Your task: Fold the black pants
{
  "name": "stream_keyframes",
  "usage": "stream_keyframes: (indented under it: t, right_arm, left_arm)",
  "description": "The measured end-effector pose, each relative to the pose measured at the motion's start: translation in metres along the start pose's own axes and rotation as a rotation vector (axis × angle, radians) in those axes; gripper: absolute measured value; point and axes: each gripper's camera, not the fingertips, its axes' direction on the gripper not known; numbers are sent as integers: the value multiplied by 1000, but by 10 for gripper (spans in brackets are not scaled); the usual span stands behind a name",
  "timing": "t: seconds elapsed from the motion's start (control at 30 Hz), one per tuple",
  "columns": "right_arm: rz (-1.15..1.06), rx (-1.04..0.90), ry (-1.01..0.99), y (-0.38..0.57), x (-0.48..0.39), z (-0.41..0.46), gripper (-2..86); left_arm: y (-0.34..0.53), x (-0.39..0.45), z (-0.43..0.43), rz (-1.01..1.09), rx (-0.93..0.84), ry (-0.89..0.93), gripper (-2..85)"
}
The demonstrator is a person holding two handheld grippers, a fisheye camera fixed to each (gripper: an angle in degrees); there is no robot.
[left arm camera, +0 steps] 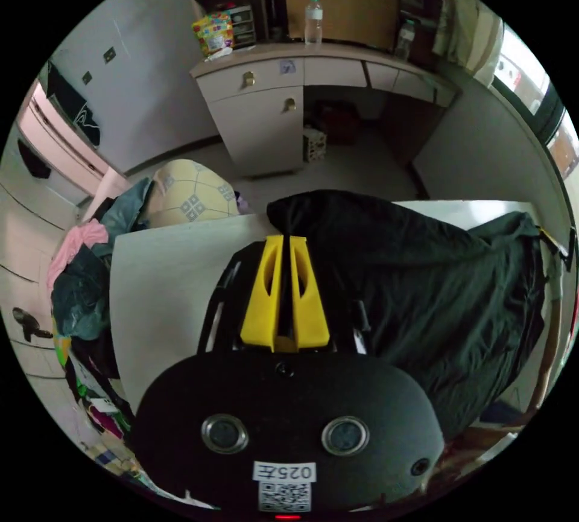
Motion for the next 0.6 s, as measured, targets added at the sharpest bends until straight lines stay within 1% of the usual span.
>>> stream_keyframes:
  t: [0.03, 0.07, 0.1, 0.13, 0.2, 0.27, 0.33, 0.37, 0.4, 0.47, 0.53, 0.57, 0.6]
  right_arm:
    - [-4, 12, 14, 0, -3, -2, -3]
    - [-9, 51, 31, 2, -8, -10, -4]
    - [-5, 110, 25, 5, -12, -21, -4]
    - [-2, 144, 9, 6, -14, -27, -4]
    - [35, 241, -52, 9, -14, -46, -5]
    - [49, 261, -78, 5, -10, -47, -4]
    - [52, 225, -66, -4, -7, -36, -4]
    - [51, 198, -47, -9, -5, -26, -3]
    - [74, 166, -24, -14, 0, -14, -2]
    - [130, 111, -41, -18, 10, 4, 2]
    - [181, 85, -96, -16, 21, 15, 9]
    - [204, 94, -120, -11, 27, 14, 17]
    - [205, 105, -152, -6, 33, 10, 27]
  left_arm:
    - [2, 3, -4, -1, 23, -67, -14]
    - [10, 6, -16, -3, 91, -163, -15]
    - [21, 3, -31, -36, 163, -187, -16]
    - [27, 1, -40, -56, 196, -173, -16]
    - [50, -9, -74, -131, 334, -133, -16]
    - [56, -7, -90, -117, 388, -168, -16]
    - [50, -8, -92, -105, 390, -193, -16]
    - [41, -12, -84, -104, 362, -162, -15]
    - [29, -19, -70, -112, 293, -105, -14]
    - [16, -24, -42, -118, 193, -22, -10]
    - [9, -23, -18, -88, 98, -29, 3]
    - [10, -25, -14, -87, 84, -59, 25]
    - [17, -30, -23, -87, 117, -76, 37]
